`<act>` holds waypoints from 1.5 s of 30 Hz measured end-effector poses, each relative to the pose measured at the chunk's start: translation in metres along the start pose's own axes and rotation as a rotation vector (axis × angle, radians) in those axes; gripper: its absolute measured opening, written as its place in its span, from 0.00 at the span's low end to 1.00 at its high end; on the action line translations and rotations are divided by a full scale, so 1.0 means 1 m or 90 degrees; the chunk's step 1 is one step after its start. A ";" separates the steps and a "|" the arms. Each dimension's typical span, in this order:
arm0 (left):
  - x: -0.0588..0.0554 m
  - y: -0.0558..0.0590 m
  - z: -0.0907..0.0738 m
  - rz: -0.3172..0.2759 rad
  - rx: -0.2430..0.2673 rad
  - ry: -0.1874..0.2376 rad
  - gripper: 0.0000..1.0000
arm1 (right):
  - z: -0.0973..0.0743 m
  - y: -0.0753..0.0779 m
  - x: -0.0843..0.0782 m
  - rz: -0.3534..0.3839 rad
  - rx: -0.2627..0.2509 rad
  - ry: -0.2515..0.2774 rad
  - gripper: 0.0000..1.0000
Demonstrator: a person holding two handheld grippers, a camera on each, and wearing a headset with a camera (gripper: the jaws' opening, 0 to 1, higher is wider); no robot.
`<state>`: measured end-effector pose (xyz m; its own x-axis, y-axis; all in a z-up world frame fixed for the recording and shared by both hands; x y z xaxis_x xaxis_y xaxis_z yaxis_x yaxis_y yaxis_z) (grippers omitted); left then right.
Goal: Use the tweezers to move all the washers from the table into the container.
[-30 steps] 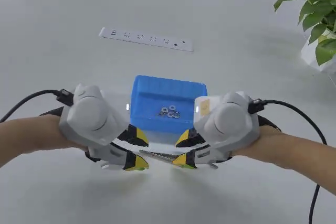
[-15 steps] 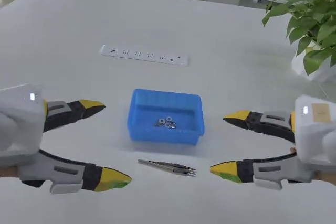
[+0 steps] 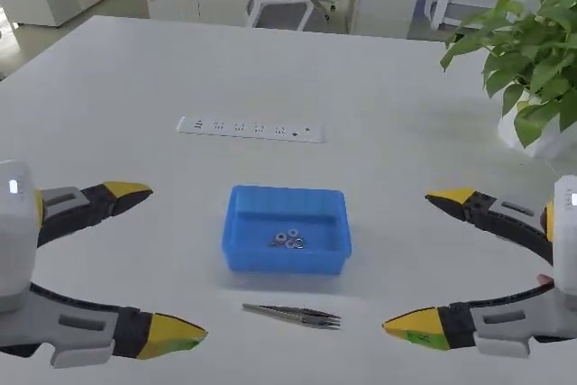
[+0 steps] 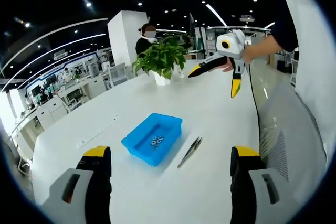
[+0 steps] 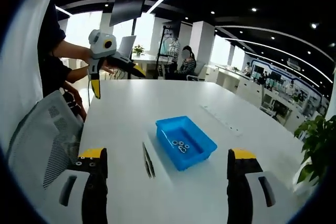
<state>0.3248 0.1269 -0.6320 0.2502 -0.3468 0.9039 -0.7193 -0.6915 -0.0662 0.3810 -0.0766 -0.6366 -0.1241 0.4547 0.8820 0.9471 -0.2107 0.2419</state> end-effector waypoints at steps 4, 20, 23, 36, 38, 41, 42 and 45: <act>0.005 0.002 0.000 -0.004 0.000 0.009 1.00 | -0.004 -0.001 0.001 -0.019 0.001 -0.008 1.00; 0.006 0.000 -0.007 -0.013 0.023 0.016 1.00 | -0.003 -0.006 0.004 0.001 0.004 -0.006 1.00; 0.007 -0.002 -0.009 -0.022 0.027 0.027 1.00 | -0.003 -0.008 0.007 0.001 0.007 -0.004 1.00; -0.003 -0.004 -0.019 0.006 0.025 -0.014 1.00 | 0.000 -0.016 0.000 0.012 0.018 -0.018 1.00; -0.002 -0.005 -0.021 -0.002 0.029 -0.004 1.00 | 0.001 -0.017 0.001 0.010 0.021 -0.019 1.00; 0.000 -0.004 -0.020 -0.015 0.027 0.003 1.00 | 0.003 -0.018 0.004 0.014 0.025 -0.018 1.00; 0.000 -0.003 -0.020 -0.024 0.023 0.006 1.00 | 0.003 -0.018 0.005 0.020 0.025 -0.015 1.00; 0.000 -0.002 -0.019 -0.018 0.022 0.000 1.00 | 0.004 -0.015 0.007 0.027 0.022 -0.010 1.00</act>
Point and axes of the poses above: the centre of the closed fingertips' face, and the gripper's own axes: z roughly forward along the fingers, y roughly to its right, x roughly out of its top, the point moved 2 cm from there along -z, roughly backward along the fingers, and after that the axes turned 6 degrees about -z, right-handed, at the moved point
